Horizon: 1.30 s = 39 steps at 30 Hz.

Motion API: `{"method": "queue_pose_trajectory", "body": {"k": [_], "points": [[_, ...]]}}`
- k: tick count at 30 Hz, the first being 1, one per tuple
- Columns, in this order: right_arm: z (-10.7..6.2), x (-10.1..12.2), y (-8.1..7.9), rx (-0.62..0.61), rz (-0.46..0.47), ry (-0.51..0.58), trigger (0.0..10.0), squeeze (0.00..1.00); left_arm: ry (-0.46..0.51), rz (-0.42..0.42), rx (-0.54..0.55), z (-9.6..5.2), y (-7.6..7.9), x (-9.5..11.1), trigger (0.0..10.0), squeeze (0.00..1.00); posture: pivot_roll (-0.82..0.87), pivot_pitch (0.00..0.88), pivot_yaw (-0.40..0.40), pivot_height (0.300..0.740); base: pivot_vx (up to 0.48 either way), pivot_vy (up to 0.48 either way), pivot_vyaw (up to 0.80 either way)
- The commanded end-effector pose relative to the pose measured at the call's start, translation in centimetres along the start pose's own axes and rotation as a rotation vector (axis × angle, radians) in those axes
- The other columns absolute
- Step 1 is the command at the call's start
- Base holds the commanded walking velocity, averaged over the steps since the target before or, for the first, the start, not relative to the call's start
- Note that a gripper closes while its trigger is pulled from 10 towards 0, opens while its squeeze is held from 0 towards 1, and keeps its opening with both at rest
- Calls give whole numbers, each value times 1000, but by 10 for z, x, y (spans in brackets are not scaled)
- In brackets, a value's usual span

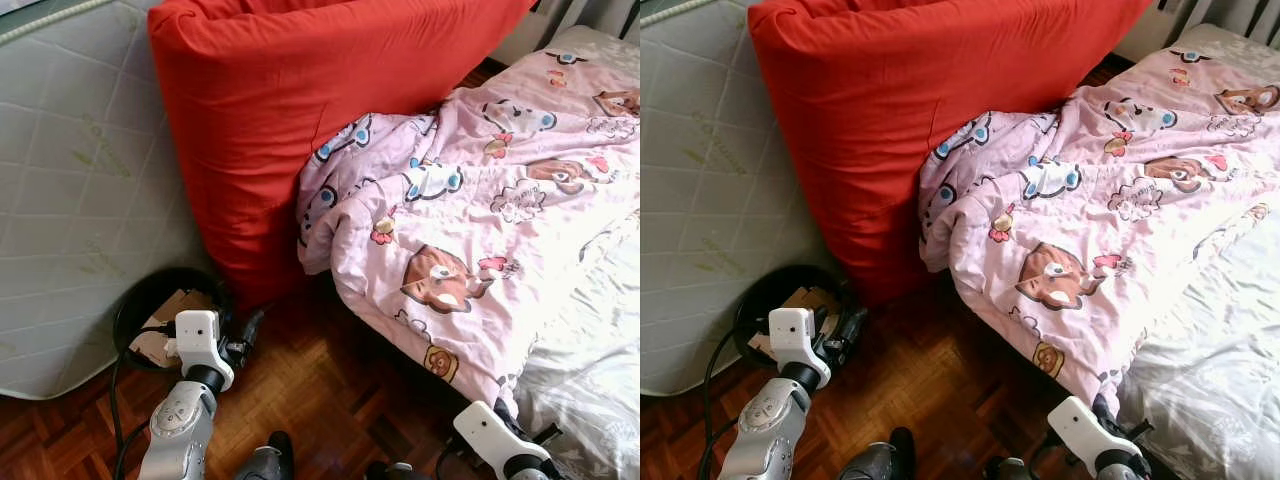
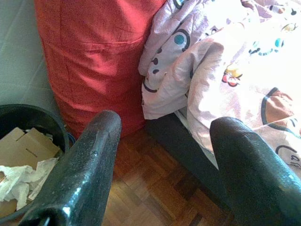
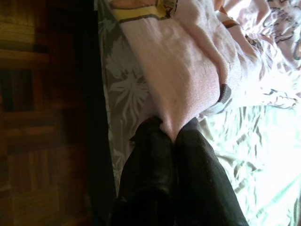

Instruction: Clean up the room

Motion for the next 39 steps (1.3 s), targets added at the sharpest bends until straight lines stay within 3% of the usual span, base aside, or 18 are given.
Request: {"method": "queue_pose_trajectory", "body": {"k": [1,3,4,5,6,18,20,22,23,24,25,28,30,34,39], "points": [[-4,-12,-13,55,-6,-40,10000,0,-47,-3,-21,-4,4,-11,10000,0,-11,265,-3,740,0,0,0],[-5,-15,-15,74,-4,-54,10000,39,-47,-4,-24,-4,4,-12,10000,0,-14,264,-3,740,0,0,0],[-5,-15,-15,76,-9,-55,10000,180,-48,-4,-25,-4,4,-12,10000,0,-12,265,-2,740,0,0,0],[-5,-15,-15,77,-12,-56,10000,180,-48,-3,-25,-4,4,-12,10000,0,-12,265,-2,740,0,0,0],[-5,-16,-17,88,-13,-64,10000,1000,-48,-3,-26,-5,4,-11,10000,0,-14,264,-4,740,0,0,0],[-3,-18,-22,127,-33,-83,10000,1000,-52,-3,-27,-5,4,-12,10000,0,-11,265,-4,740,0,0,0],[-3,-16,-24,140,0,-74,10000,973,-54,-2,-28,-5,4,-13,10000,0,-11,265,-4,740,0,0,0],[-2,-8,-32,177,108,-34,10000,243,-59,-1,-28,-5,4,-15,10000,0,-14,263,-2,740,0,0,0],[-1,2,-41,218,252,4,10000,0,-65,2,-28,-6,4,-16,10000,0,-14,263,-2,740,0,0,0],[1,5,-44,223,344,4,10000,0,-71,5,-26,-5,3,-17,10000,0,-16,260,1,740,0,0,0],[1,5,-44,223,344,4,10000,0,-71,5,-26,-5,3,-17,10000,0,-16,260,1,740,0,0,0],[17,1,-38,135,658,-53,10000,0,-108,19,-12,-5,-2,-26,10000,0,-16,255,8,740,0,0,0],[22,-4,-35,101,756,-97,10000,0,-132,27,-8,-5,-5,-31,10000,0,-17,253,11,740,0,0,0],[32,-20,-38,57,1014,-211,10000,0,-305,38,18,-13,-16,-68,10000,0,-15,246,29,740,0,0,0],[29,-33,-42,27,1079,-281,10000,0,-415,17,39,-22,-19,-89,10000,0,-15,243,33,740,0,0,0]]}}
Point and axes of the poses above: a point about 5 cm out from each wrist's last joint towards the gripper, its own z axis pointing out of the wrist towards the gripper, its own x axis along the axis of the wrist's last joint, y = z × x, the point moved 3 cm from there along z, pointing out of the wrist towards the gripper, and after that the axes turned 15 degrees about z, right-handed, at the moved point
